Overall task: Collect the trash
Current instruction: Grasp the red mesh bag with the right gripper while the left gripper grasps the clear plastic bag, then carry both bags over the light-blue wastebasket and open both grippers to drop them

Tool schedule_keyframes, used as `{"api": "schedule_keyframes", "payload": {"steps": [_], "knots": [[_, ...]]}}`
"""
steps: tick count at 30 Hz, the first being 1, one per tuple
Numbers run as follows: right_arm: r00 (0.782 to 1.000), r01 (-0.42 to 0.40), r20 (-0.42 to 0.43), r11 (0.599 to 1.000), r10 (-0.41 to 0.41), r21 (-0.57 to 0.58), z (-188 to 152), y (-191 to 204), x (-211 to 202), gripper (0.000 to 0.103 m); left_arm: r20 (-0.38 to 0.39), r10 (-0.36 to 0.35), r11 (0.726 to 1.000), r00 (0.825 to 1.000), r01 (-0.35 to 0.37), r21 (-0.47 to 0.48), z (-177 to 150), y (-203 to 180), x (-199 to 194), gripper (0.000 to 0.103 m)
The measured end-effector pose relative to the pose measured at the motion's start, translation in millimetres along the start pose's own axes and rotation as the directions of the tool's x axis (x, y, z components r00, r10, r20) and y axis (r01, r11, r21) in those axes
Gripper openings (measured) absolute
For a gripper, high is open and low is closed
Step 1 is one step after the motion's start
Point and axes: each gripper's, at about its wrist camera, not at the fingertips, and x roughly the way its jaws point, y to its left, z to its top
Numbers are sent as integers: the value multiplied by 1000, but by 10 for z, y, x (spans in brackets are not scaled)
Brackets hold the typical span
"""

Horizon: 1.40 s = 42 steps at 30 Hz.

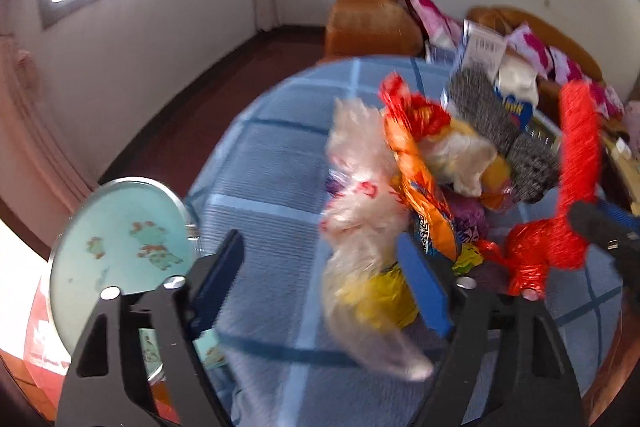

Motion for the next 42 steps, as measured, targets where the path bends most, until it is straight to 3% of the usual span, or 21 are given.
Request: {"api": "schedule_keyframes", "payload": {"steps": [2,4,7,15,20,30,37,42], "knots": [[1000,5,-7,1000,-5,10,-1,-21,-16,23,-26,-27,1000,999,27,3,15,-52,138,60],[1000,9,-17,1000,-9,15,20,-63,21,23,-47,-68,998,997,68,-7,21,-64,229,34],[1000,13,-15,1000,-12,22,39,-79,41,23,-36,-111,994,993,111,-24,34,-38,205,27],[1000,18,23,1000,-18,18,140,46,-30,23,113,-86,996,990,90,-27,100,234,-419,25],[1000,-21,8,1000,21,-11,181,259,28,23,158,8,997,987,4,-72,-2,618,-716,25],[984,-175,-58,979,170,-104,250,1084,361,24,122,219,959,968,-190,-213,-255,1499,-1025,26],[962,-266,-116,948,248,-177,261,1654,598,24,73,269,928,960,-238,-287,-449,1874,-1083,26],[949,-299,-165,930,268,-214,215,1947,774,24,41,264,926,964,-242,-291,-528,1979,-1002,26]]}}
